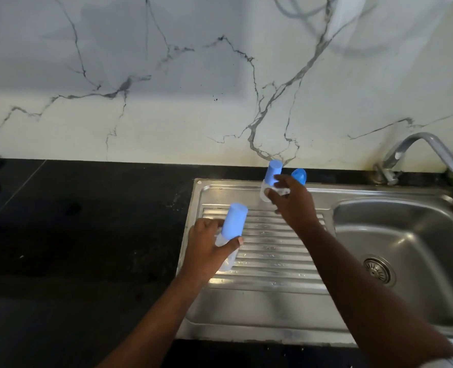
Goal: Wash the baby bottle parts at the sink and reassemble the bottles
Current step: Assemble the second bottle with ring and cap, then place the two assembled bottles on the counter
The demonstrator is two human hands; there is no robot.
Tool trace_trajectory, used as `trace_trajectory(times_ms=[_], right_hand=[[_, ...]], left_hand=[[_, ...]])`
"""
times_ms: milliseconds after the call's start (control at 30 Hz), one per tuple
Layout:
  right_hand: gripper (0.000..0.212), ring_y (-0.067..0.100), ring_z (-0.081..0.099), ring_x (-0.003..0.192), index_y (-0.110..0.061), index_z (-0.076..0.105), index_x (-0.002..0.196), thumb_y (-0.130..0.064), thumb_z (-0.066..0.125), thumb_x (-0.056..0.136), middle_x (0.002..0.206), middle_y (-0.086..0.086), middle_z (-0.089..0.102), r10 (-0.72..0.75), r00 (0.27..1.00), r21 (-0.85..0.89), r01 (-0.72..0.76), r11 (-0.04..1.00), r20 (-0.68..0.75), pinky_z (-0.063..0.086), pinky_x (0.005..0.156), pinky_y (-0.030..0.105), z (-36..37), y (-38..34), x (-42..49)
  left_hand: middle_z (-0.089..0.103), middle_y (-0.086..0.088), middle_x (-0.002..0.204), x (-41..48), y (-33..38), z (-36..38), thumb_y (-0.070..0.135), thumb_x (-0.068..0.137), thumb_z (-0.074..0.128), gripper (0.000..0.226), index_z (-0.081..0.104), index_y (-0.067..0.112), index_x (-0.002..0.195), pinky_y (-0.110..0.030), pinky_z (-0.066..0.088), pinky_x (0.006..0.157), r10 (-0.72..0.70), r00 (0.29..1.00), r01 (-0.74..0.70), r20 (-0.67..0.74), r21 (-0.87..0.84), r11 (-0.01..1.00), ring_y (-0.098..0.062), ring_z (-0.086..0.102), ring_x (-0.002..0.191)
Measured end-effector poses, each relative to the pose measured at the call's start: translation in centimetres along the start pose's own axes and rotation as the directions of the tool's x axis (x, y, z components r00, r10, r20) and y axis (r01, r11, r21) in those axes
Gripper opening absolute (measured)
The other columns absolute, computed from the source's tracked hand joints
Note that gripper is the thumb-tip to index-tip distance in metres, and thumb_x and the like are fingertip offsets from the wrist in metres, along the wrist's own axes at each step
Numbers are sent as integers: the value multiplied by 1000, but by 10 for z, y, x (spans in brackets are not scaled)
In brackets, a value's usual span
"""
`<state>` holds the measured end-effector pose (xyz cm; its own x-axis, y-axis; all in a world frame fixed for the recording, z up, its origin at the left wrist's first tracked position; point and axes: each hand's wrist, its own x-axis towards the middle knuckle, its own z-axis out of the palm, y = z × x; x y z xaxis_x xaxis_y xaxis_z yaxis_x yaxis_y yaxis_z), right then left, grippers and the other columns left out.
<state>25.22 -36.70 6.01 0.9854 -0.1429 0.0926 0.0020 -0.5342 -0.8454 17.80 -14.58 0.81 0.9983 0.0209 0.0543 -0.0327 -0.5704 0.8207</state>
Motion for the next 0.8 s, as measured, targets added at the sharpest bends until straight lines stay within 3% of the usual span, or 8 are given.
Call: trace_trajectory(times_ms=[67, 200, 333, 467, 667, 800], right_hand=[[52, 21, 65, 103, -14, 55, 132, -29, 75, 86, 119, 3, 66, 21, 997, -134, -30, 991, -71, 52, 86, 34, -1, 9, 27], [75, 29, 54, 124, -9, 36, 148, -23, 77, 86, 138, 15, 54, 6, 1000, -269, -11, 963, -21, 45, 98, 36, 7, 7, 65], [70, 35, 58, 113, -8, 35, 146, -20, 73, 88, 129, 21, 54, 11, 995, -345, 25, 938, 104, 52, 89, 42, 14, 12, 87], [40, 28, 62, 89, -6, 42, 129, -14, 61, 94, 94, 6, 56, -8, 995, -380, 47, 924, 104, 43, 70, 35, 18, 18, 94], [39, 31, 63, 93, -7, 42, 127, -18, 60, 95, 98, 10, 61, -52, 995, -360, 80, 929, 88, 41, 72, 35, 16, 13, 79], [46, 37, 62, 101, -9, 46, 127, -24, 67, 89, 109, 17, 66, -135, 982, -351, 175, 920, 135, 39, 78, 35, 38, -21, 35]], left_hand=[[55, 8, 107, 1, -3, -1, 75, 63, 64, 59, 60, 32, 104, -30, 48, 88, -23, 999, 23, -24, -7, 1000, -9, 54, 102], [55, 9, 100, -2, -12, -8, 71, 66, 66, 46, 57, 37, 95, -35, 53, 82, -76, 995, 71, -65, -65, 995, -8, 58, 95], [55, 12, 96, -10, -13, -19, 67, 69, 67, 38, 57, 39, 92, -29, 50, 78, -73, 991, 60, -113, -114, 992, -5, 58, 91], [58, 7, 101, -18, -23, -34, 65, 71, 68, 40, 60, 37, 98, -30, 52, 76, -104, 982, 85, -157, -125, 988, -7, 61, 92], [58, 6, 104, -48, -36, -69, 61, 71, 70, 50, 63, 25, 105, -22, 50, 74, -155, 954, 118, -256, -157, 981, -5, 63, 92], [61, 3, 102, -72, -54, -107, 32, 77, 85, 35, 57, 35, 99, -26, 51, 75, -191, 914, 146, -358, -148, 978, -9, 64, 92]])
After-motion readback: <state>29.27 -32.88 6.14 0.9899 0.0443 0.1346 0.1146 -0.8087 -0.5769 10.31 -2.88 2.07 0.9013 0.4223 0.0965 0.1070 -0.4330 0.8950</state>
